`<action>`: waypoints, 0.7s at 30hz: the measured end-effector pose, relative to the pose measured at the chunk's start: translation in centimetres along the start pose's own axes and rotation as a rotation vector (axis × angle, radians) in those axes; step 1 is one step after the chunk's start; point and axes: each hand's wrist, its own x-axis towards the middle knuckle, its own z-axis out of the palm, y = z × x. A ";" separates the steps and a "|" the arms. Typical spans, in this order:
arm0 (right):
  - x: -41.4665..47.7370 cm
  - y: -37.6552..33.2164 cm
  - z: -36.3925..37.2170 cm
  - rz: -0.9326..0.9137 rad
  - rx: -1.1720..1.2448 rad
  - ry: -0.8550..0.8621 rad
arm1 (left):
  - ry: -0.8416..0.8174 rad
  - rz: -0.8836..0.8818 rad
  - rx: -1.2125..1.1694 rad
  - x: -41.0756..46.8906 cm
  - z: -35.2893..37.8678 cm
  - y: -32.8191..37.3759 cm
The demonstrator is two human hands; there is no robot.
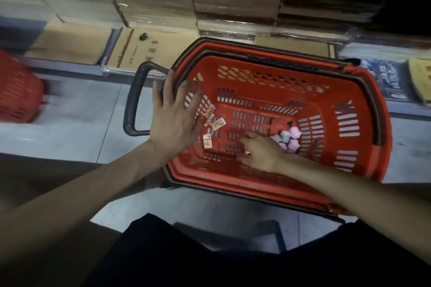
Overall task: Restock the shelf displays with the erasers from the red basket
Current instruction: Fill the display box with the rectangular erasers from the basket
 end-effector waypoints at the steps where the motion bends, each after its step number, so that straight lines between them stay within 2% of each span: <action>1: 1.7 -0.3 0.4 -0.017 -0.025 0.002 | 0.001 -0.002 0.002 -0.3 0.1 0.1; 6: 10.5 -0.8 2.4 -0.002 -0.216 -0.028 | 0.017 0.000 0.017 -1.3 0.2 0.3; 10: 15.6 -1.4 3.6 0.113 -0.023 -0.019 | 0.052 -0.009 -0.008 -1.3 0.5 0.4; 15: 17.6 -0.6 5.3 0.041 0.004 0.136 | 0.068 -0.020 -0.040 -0.6 0.7 0.2; 21: 18.6 0.5 4.9 -0.159 -0.156 0.097 | 0.061 -0.035 -0.076 1.0 0.8 -0.1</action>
